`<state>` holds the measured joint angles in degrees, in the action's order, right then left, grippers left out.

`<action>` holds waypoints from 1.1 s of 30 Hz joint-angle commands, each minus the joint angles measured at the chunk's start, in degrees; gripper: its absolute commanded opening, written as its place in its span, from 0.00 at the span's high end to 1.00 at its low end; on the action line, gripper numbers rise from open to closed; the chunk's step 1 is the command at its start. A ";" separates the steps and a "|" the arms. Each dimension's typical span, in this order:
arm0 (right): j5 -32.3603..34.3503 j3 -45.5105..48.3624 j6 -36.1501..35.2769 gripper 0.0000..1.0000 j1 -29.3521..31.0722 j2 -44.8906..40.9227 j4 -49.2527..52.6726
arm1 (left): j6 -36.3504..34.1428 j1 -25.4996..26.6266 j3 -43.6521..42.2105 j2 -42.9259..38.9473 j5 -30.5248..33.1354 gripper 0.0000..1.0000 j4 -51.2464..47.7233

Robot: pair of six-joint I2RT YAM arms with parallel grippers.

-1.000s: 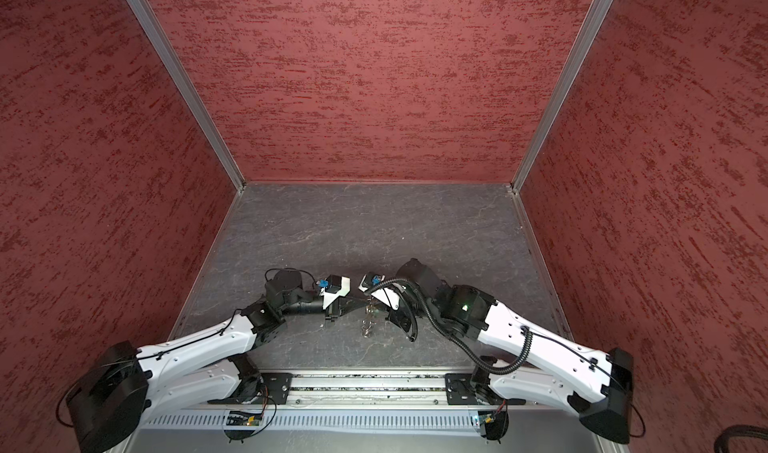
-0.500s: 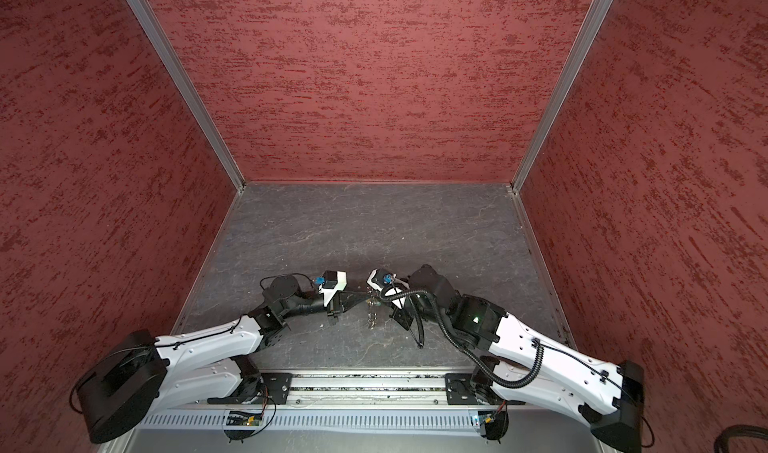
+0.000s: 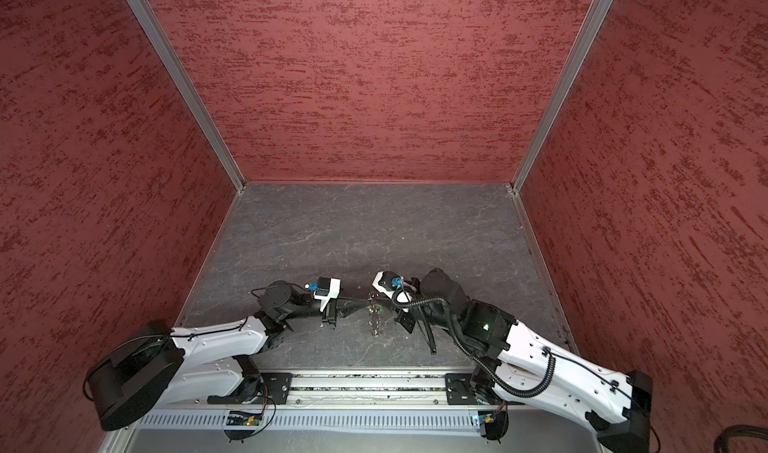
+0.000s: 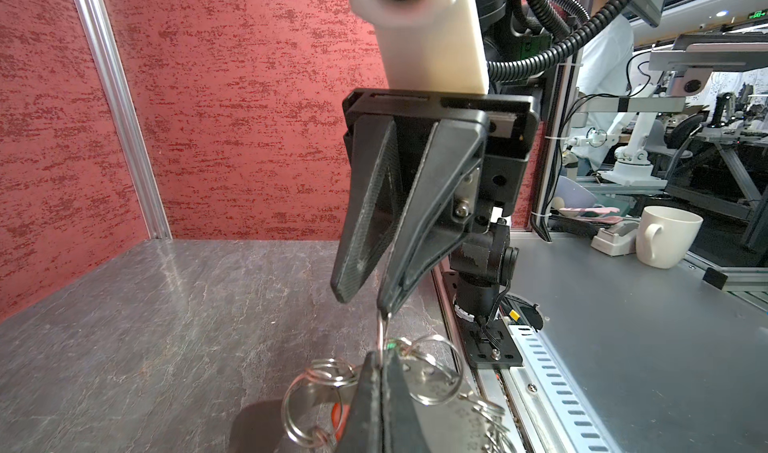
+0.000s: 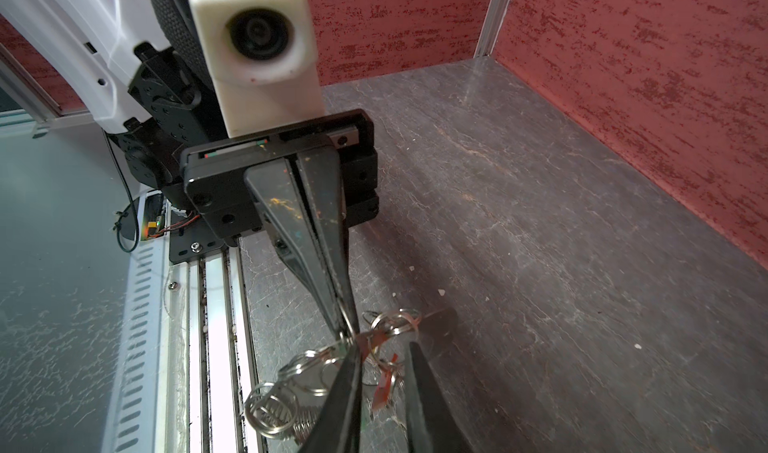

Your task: Put the keys on the keyring

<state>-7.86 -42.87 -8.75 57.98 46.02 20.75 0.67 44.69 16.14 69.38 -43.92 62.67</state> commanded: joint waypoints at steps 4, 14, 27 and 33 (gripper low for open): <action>-4.22 0.45 0.58 0.82 0.03 -0.01 -1.77 | 0.21 0.59 1.18 -0.11 -2.36 1.00 4.44; -8.00 0.37 0.74 0.80 0.08 -1.24 -2.03 | -1.89 -0.28 0.65 -1.33 -2.17 1.00 1.26; -7.75 0.17 0.22 0.80 0.03 1.66 -2.62 | -2.79 -0.96 -0.06 -4.35 -6.67 1.00 -0.54; -10.62 0.09 0.03 0.87 0.03 1.95 -3.25 | -2.92 -0.97 0.29 -3.93 -7.20 1.00 -0.62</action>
<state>-16.34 -42.39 -8.58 57.91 47.59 19.53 -1.43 43.62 15.94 66.19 -49.21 60.40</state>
